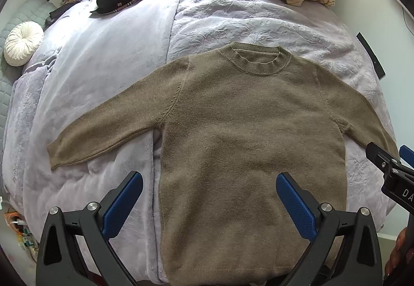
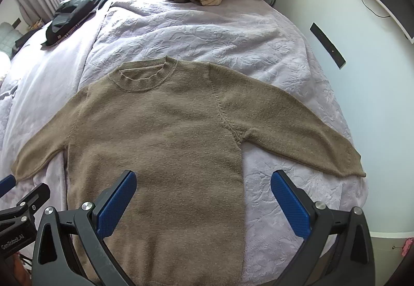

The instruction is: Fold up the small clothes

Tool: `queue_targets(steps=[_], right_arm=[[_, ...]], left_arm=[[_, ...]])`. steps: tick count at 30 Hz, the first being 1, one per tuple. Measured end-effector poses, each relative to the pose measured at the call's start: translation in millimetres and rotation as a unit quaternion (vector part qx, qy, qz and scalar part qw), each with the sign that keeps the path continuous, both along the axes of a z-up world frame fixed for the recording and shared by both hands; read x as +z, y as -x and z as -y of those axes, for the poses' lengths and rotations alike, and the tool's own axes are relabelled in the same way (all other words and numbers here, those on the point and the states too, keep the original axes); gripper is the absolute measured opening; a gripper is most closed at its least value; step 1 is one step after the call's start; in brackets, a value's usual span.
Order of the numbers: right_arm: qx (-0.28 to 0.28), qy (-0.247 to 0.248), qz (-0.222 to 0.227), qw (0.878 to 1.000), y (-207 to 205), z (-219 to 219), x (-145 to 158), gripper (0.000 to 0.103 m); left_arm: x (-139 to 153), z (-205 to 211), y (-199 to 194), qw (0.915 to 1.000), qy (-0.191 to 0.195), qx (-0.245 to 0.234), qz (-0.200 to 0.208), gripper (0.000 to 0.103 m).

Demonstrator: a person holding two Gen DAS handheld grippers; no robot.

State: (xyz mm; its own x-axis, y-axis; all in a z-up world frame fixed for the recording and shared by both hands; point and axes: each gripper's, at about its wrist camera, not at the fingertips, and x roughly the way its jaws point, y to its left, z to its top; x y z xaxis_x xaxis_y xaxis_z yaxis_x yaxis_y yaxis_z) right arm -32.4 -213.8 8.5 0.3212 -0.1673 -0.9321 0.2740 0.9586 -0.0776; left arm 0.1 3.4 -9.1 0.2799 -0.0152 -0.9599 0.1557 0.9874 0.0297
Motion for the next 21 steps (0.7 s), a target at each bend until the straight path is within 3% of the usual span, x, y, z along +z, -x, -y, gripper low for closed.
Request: queue_targets(steps=[10,21], right_arm=[[-0.001,0.0,0.0,1.0,-0.5,-0.2,0.1,0.103],[0.0,0.0,-0.002,1.0,-0.8,-2.9,-1.2,0.103]], left_arm=[[-3.2,1.7,1.0,1.0,0.005,0.002,-0.001,0.103],[-5.0,-0.3,2.4,0.9993,0.036,0.005,-0.001,0.103]])
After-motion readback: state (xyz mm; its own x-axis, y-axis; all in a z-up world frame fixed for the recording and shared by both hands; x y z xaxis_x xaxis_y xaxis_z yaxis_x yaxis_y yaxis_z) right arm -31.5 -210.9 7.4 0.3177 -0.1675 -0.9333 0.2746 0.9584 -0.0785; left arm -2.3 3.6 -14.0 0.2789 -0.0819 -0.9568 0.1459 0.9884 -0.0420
